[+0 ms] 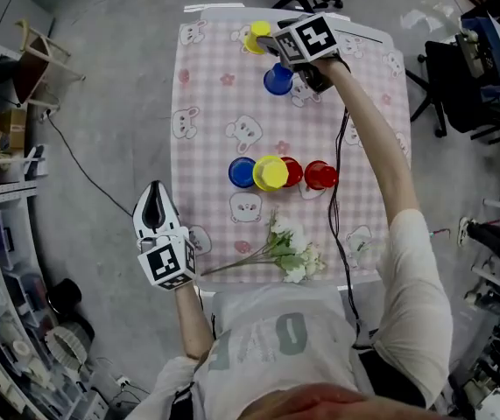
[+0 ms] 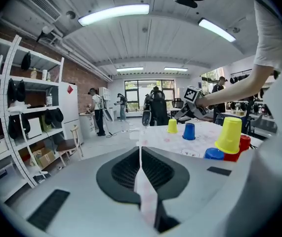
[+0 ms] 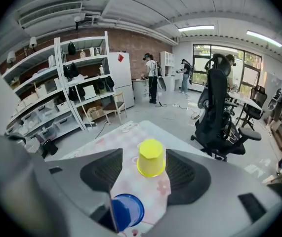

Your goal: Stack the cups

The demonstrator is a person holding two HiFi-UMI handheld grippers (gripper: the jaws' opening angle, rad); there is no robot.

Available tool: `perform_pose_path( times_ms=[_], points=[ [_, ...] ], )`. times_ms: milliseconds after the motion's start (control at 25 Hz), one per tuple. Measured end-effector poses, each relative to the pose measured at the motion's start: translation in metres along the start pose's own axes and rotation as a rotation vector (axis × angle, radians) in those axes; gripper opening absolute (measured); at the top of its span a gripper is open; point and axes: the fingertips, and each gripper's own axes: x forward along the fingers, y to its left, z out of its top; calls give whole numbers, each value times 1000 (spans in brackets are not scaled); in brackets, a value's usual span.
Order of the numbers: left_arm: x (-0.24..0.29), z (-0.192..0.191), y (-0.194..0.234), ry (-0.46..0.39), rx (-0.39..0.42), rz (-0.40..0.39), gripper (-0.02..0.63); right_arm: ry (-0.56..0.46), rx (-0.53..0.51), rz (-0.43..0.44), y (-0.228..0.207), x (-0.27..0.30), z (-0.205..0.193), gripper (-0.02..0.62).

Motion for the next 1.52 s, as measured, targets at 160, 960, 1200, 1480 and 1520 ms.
perform_pose_path(
  times_ms=[160,960,1200,1480,1520],
  points=[
    [12,-11,0,41,2,-2,34,30,19,8,-9,26,-6,265],
    [1,9,-9,-34,17,-29,34,-108,13,-142,31,-118,-29,202],
    [-28,27,-24,-108,29,-64,34,-123,-8,-206,84,-201,-81,202],
    [-56,37,-22,-158,17,-60,34,-85,-26,-194,130,-256,-131,202],
    [-58,36,-22,-162,13,-57,34,-75,-23,-181,136,-258,-138,202]
  ],
)
